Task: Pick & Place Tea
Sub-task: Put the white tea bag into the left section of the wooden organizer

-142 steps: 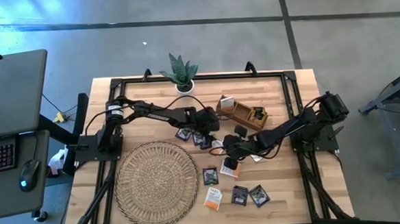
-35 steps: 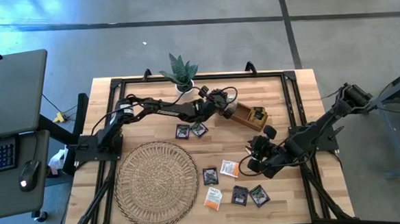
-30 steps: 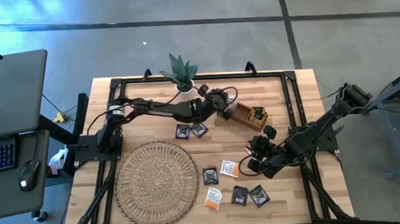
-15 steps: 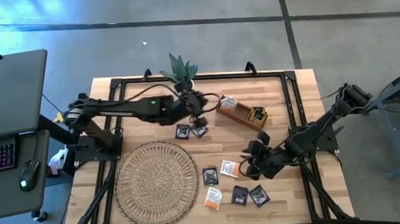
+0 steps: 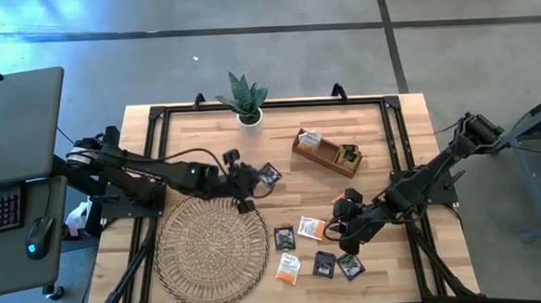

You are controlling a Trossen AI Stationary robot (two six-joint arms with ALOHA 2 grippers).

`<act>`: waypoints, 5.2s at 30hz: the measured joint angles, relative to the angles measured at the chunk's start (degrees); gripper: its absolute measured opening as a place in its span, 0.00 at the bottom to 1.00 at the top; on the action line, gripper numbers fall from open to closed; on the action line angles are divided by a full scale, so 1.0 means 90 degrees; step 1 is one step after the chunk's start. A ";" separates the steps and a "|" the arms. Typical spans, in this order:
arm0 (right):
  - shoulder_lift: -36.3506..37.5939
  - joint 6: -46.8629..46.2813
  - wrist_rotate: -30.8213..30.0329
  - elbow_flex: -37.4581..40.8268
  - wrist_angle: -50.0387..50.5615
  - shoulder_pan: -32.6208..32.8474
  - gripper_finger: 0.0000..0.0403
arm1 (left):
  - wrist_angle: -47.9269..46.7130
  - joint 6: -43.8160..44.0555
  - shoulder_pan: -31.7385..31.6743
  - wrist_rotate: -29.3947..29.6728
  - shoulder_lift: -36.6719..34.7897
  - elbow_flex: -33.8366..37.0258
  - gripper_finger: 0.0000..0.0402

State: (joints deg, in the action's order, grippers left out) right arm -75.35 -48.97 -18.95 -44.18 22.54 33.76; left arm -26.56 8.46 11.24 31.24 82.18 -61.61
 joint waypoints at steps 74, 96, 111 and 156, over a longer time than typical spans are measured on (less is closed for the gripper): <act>-0.0002 0.3467 -0.1440 0.0010 -0.1550 -0.0250 0.23 | 0.0550 -0.0555 0.0003 -0.2003 0.0483 -0.0208 0.36; -0.2235 0.3948 0.1794 0.0005 -0.2545 -0.2302 0.49 | 0.0104 -0.0526 0.0000 -0.1618 0.0483 -0.0203 0.36; -0.2968 0.3890 0.1649 -0.0035 -0.2273 -0.2300 0.35 | 0.0070 -0.0431 0.0000 -0.1515 0.0483 -0.0203 0.36; -0.2807 0.1879 -0.4093 0.0010 -0.4014 -0.4920 0.01 | 0.0074 -0.0409 0.0000 -0.1505 0.0483 -0.0203 0.36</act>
State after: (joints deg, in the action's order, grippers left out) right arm -100.61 -32.06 -55.79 -44.10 -13.59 -10.52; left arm -25.89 4.78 11.25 17.69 86.52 -63.44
